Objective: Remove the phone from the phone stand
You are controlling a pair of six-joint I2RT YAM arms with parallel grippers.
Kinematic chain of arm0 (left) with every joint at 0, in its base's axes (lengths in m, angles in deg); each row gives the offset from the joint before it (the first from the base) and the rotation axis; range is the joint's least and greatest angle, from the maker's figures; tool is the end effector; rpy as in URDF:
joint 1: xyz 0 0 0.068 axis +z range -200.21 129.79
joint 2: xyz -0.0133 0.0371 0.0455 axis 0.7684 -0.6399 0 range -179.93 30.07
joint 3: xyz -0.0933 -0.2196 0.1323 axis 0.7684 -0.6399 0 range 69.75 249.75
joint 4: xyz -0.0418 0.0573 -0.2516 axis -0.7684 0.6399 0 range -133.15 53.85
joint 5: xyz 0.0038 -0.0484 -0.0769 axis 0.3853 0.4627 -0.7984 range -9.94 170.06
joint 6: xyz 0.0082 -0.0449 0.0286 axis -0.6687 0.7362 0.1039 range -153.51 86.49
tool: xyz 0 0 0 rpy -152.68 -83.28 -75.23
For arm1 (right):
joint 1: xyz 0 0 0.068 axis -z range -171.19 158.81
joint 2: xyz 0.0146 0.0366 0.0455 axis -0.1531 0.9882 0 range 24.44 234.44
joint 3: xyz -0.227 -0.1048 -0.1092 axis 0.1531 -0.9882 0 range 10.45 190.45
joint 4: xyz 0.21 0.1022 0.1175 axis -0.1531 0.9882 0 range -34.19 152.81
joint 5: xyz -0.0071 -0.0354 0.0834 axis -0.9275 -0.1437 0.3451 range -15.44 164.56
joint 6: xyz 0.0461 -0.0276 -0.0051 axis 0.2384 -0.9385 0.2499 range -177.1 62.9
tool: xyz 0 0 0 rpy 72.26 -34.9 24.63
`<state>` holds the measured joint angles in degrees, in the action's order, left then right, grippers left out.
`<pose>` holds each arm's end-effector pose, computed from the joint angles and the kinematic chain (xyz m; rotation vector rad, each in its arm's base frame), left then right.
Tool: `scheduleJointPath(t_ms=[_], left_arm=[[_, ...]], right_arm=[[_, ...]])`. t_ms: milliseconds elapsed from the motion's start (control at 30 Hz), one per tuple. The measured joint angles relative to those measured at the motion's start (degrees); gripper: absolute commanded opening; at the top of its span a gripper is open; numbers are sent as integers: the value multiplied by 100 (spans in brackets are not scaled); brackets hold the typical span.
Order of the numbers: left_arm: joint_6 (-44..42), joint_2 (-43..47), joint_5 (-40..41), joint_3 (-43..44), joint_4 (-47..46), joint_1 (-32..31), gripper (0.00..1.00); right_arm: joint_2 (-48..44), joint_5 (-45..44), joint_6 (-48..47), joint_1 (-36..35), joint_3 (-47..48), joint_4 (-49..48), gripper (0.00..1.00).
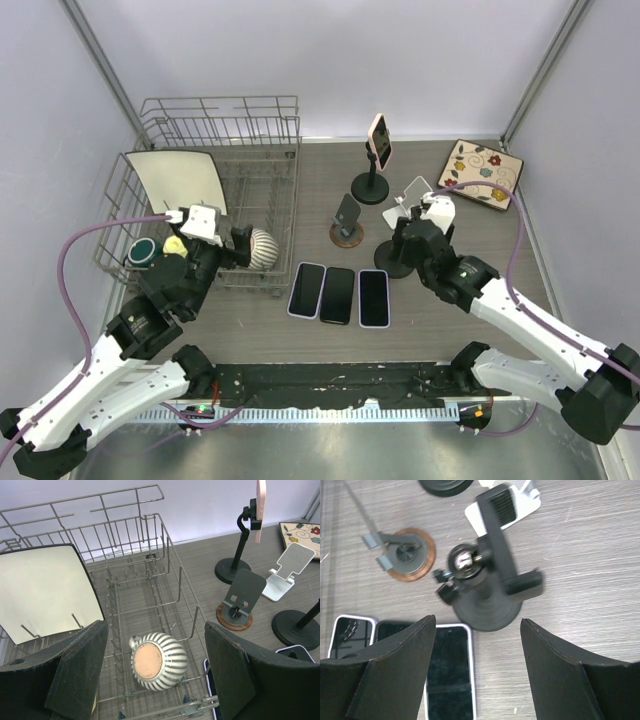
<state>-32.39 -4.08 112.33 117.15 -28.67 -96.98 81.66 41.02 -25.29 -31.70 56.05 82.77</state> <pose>0.1031 -0.0819 0.3740 0.1946 1.5808 -0.2035 0.1725 0.1216 0.2803 0.1445 2.1136 0.0857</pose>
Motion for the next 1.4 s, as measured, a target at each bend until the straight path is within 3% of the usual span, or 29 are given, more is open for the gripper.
scheduleJointPath(t_ms=[400,700,1167,1400], left_arm=[[0,31,-42,-2,-2,28,82],[0,31,-66,-2,0,39,82],[11,70,-160,-44,2,39,82],[17,293,-192,-157,15,63,82]], right_arm=[[-278,734,-1086,1209,236,57,75],[262,1578,-1930,1565,629,57,67],[793,1827,-2396,1847,1014,44,61],[1001,1657,-2459,1893,1034,125,75]])
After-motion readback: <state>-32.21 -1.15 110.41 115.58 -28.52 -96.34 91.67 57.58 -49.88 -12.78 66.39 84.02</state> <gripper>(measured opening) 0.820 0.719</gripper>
